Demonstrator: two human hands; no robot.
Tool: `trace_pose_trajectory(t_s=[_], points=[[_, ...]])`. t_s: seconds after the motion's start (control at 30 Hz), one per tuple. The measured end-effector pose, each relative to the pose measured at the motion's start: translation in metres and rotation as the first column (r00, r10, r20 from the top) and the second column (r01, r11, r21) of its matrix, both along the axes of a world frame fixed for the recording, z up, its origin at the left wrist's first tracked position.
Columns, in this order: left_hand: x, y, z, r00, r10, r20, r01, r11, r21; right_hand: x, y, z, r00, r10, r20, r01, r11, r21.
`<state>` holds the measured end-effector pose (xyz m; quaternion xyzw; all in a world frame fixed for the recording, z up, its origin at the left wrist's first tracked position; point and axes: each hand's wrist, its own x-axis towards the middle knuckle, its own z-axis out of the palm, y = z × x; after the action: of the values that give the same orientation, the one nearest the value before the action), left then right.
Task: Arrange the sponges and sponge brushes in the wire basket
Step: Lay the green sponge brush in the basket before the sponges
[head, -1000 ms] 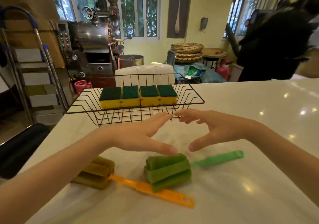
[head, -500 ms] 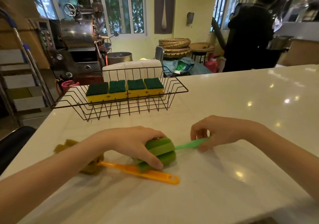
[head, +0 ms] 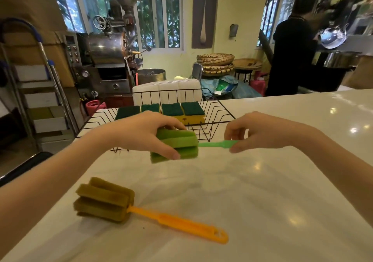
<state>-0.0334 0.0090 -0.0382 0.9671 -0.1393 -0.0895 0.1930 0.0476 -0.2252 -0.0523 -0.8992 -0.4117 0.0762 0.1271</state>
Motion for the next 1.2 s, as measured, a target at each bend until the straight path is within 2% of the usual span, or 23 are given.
trace_pose_trajectory(t_s=[0.3, 0.43, 0.67, 0.9, 1.07, 1.2], points=[[0.027, 0.065, 0.013, 0.943, 0.139, 0.303, -0.129, 0.990, -0.051, 0.056, 0.064, 0.009, 0.982, 0.017, 0.190, -0.057, 0.976, 0.208], [0.048, 0.097, -0.003, 0.913, 0.208, 0.350, -0.214, 0.977, -0.020, 0.071, 0.097, 0.001, 0.988, 0.059, 0.140, -0.096, 0.958, 0.270], [0.073, 0.129, -0.027, 0.929, 0.248, 0.274, -0.283, 0.954, 0.095, 0.100, 0.143, -0.022, 0.991, 0.081, 0.108, -0.091, 0.992, 0.088], [0.091, 0.138, -0.044, 0.954, 0.230, 0.192, -0.277, 0.921, 0.275, 0.106, 0.166, -0.036, 0.990, 0.097, -0.099, -0.112, 0.980, -0.164], [0.097, 0.140, -0.050, 0.947, 0.214, 0.239, -0.298, 0.862, 0.409, 0.105, 0.172, -0.039, 0.985, 0.101, -0.138, -0.128, 0.971, -0.200], [0.096, 0.141, -0.053, 0.952, 0.235, 0.195, -0.297, 0.860, 0.416, 0.101, 0.172, -0.039, 0.981, 0.115, -0.159, -0.147, 0.967, -0.208]])
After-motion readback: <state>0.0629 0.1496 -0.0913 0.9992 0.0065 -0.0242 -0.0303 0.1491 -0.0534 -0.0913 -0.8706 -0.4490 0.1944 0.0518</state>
